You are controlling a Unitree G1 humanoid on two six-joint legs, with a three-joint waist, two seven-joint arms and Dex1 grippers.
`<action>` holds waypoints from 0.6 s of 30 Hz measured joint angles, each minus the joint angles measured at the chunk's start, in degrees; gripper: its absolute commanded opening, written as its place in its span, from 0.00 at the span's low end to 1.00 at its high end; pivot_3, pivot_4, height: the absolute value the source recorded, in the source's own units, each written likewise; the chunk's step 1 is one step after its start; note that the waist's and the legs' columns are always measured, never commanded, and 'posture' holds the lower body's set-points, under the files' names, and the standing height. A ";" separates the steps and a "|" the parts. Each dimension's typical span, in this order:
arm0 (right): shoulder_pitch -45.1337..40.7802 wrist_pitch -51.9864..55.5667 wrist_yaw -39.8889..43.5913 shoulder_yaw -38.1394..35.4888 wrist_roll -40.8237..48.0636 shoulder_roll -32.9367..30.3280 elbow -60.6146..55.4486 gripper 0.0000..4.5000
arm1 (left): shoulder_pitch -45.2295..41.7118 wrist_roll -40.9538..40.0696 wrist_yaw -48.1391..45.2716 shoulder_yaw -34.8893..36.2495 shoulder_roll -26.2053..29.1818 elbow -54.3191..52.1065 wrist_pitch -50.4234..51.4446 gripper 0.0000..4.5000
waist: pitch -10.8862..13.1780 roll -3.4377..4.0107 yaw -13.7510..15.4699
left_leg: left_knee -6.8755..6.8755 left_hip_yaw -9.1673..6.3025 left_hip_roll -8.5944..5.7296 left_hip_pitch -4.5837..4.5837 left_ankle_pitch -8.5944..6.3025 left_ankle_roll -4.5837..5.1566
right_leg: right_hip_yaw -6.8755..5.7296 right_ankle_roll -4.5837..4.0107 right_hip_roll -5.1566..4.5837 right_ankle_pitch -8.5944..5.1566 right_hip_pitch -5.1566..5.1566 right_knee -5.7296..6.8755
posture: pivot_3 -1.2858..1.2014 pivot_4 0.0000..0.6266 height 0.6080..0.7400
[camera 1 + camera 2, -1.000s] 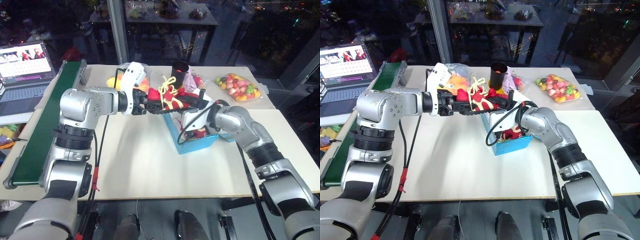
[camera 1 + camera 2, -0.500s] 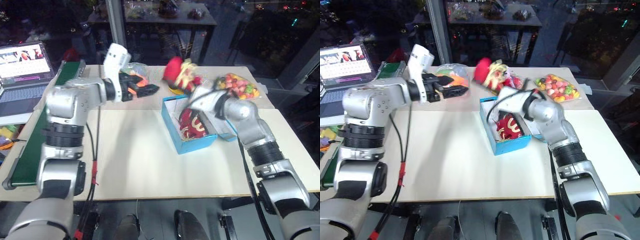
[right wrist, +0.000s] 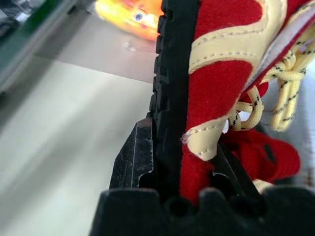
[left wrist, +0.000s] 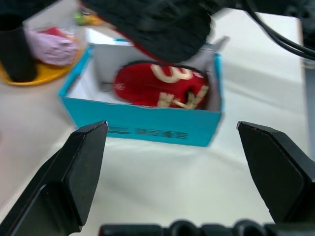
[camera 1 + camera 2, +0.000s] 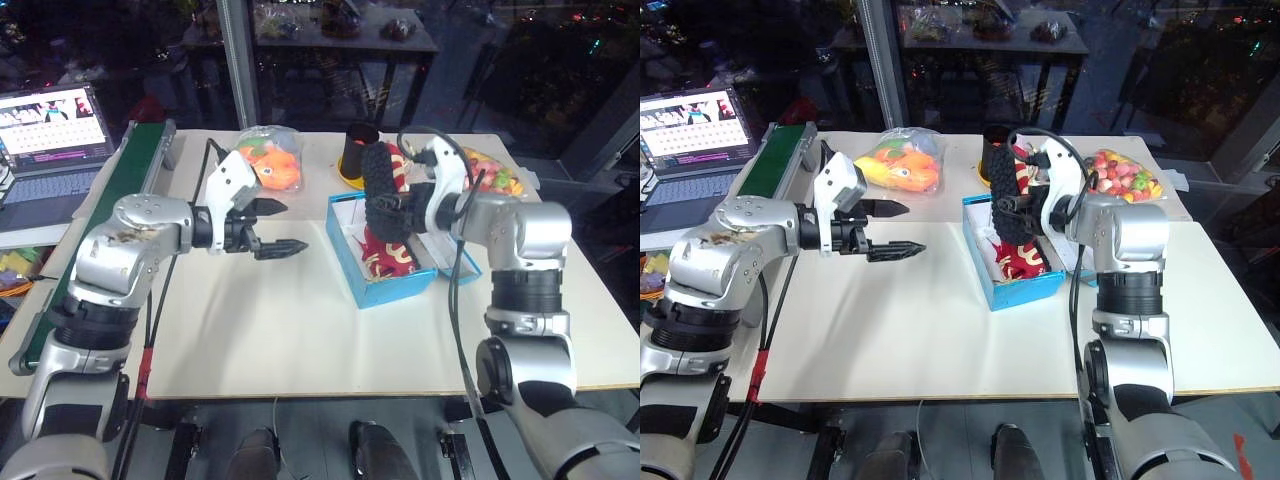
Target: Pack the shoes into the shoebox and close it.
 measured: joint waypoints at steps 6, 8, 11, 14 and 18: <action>0.50 2.11 -0.83 2.42 0.54 -0.87 2.55 0.11 | 2.90 -1.58 -0.84 0.00 -0.01 -4.44 0.02 1.00 | 0.00 0.00 -0.14 | 0.00 0.00 0.00 -0.01 0.00 0.01 | 0.01 0.00 0.01 -0.01 -0.03 -0.09 | 0.52 0.24 0.95; 1.04 1.96 -0.77 3.69 0.54 -1.10 3.64 0.11 | 3.13 -1.73 -0.66 0.01 0.00 -4.71 0.02 1.00 | 0.00 0.00 -0.17 | 0.00 0.00 0.00 0.02 0.00 0.01 | 0.02 0.00 0.01 -0.01 -0.01 -0.14 | 0.52 0.24 0.95; 2.22 0.28 -0.37 6.24 0.40 -1.59 5.75 0.11 | 3.98 -1.99 -0.23 0.03 0.01 -5.14 0.06 1.00 | 0.00 0.00 -0.27 | 0.00 0.00 0.00 0.03 0.00 0.01 | 0.02 0.01 0.02 -0.02 -0.01 -0.16 | 0.52 0.24 0.95; 3.90 -2.21 0.64 8.83 0.00 -1.90 8.53 0.11 | 4.04 -2.10 0.35 0.18 0.13 -5.43 0.07 1.00 | 0.00 0.00 -0.32 | 0.00 0.00 0.00 0.01 0.00 0.01 | 0.03 0.01 0.01 -0.02 -0.01 -0.20 | 0.52 0.24 0.95; 4.50 -10.87 4.59 15.44 -2.66 -3.12 14.49 0.11 | 4.33 -2.16 1.34 0.33 0.11 -5.78 0.09 1.00 | 0.00 0.00 -0.35 | 0.00 0.00 0.00 0.06 -0.01 0.01 | 0.02 0.03 0.02 -0.03 0.04 -0.26 | 0.52 0.24 0.95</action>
